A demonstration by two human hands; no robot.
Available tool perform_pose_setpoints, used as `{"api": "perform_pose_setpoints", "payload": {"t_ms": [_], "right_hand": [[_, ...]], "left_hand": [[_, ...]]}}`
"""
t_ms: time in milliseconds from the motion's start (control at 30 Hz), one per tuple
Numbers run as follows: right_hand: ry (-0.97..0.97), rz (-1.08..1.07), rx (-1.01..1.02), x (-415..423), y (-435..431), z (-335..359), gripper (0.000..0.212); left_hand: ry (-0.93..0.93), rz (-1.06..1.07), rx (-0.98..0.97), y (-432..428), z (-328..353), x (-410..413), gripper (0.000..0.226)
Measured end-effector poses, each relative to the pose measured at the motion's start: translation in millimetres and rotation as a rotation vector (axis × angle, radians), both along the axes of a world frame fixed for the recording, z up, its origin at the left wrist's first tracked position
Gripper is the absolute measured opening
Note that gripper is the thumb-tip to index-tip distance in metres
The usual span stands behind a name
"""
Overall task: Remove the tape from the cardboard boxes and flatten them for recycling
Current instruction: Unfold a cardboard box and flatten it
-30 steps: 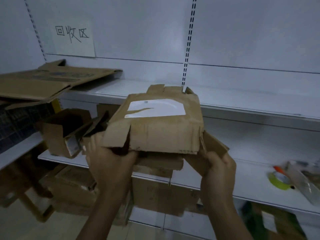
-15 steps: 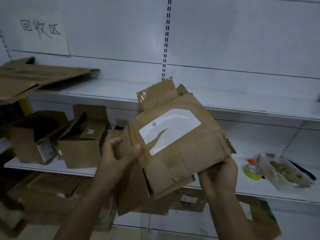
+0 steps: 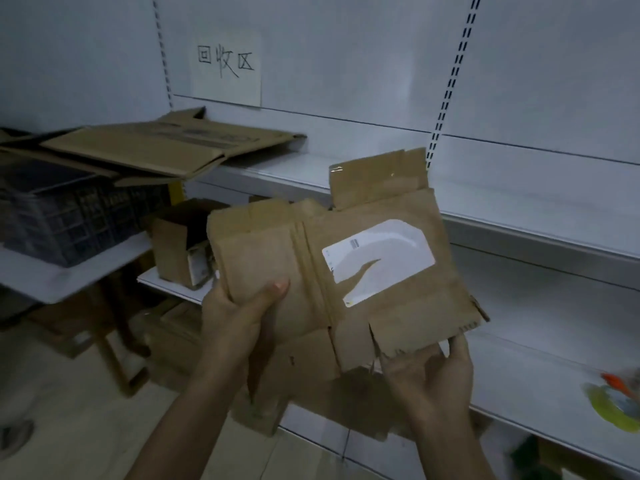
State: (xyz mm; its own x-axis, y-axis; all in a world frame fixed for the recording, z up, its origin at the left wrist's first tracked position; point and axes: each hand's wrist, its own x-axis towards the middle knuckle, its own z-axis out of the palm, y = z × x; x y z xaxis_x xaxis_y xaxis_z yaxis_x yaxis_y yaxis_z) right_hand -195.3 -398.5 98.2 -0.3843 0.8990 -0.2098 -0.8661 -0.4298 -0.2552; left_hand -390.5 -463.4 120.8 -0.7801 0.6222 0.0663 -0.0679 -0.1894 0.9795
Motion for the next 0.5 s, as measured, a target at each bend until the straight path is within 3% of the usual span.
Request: {"api": "perform_pose_setpoints", "payload": {"t_ms": [33,100,167,233,400,500], "right_hand": [[-0.102,-0.031,0.007,-6.8,3.5,-2.0,0.058],[-0.115,-0.011,0.048,-26.3,6.4,3.6,0.064],[-0.175,0.014,0.068,-46.6,11.2,15.0,0.054],[-0.216,0.032,0.108,-65.1,25.1,29.8,0.039],[-0.233,0.113,0.349,-144.5,64.0,84.5,0.029],[-0.203,0.103,0.494,-211.9,90.1,120.2,0.026]], "left_hand": [[0.099,0.041,0.032,-1.3,9.7,-6.2,0.072],[0.272,0.058,0.119,0.4,26.3,-19.2,0.050],[0.370,0.046,0.173,7.7,40.2,-35.0,0.048],[0.443,0.050,0.207,17.4,56.3,-59.0,0.050],[0.592,0.104,0.219,44.8,134.9,-160.9,0.069],[0.768,0.208,0.036,66.7,185.7,-234.4,0.088]]}}
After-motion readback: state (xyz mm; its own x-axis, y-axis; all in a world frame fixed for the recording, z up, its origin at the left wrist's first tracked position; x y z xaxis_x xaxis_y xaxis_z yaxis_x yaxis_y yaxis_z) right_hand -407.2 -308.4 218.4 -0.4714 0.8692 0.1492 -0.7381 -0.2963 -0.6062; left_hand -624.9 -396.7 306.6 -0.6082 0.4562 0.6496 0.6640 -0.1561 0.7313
